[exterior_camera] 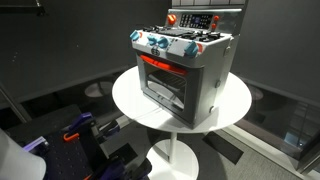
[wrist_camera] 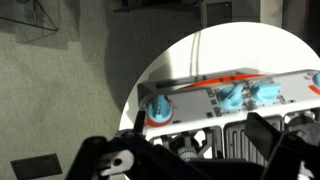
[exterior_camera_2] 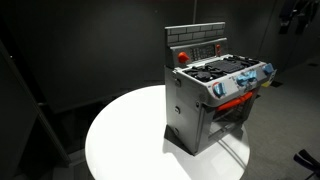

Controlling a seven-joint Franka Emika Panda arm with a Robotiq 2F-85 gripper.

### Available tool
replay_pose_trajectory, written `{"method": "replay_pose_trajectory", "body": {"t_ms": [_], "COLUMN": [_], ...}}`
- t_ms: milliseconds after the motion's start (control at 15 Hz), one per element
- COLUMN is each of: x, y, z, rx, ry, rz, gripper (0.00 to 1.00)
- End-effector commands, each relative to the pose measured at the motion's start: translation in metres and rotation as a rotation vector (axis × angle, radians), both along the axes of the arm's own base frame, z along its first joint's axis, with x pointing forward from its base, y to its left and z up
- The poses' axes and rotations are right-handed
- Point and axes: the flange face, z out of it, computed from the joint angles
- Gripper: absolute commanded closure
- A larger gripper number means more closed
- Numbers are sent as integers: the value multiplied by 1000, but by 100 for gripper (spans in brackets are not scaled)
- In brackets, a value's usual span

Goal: Press the button on the right side of the stove

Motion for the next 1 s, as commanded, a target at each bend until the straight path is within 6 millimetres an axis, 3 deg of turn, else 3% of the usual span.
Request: {"method": "replay_pose_trajectory", "body": {"t_ms": [0,467,933], "x": [31,88,135], "y": [4,15,11], "z": [14,14,-17], "rx": [-41,-116,-194], "ry": [-76,-201,-193], "rz": [-80,-222,-303], "gripper": [0,0,0]}}
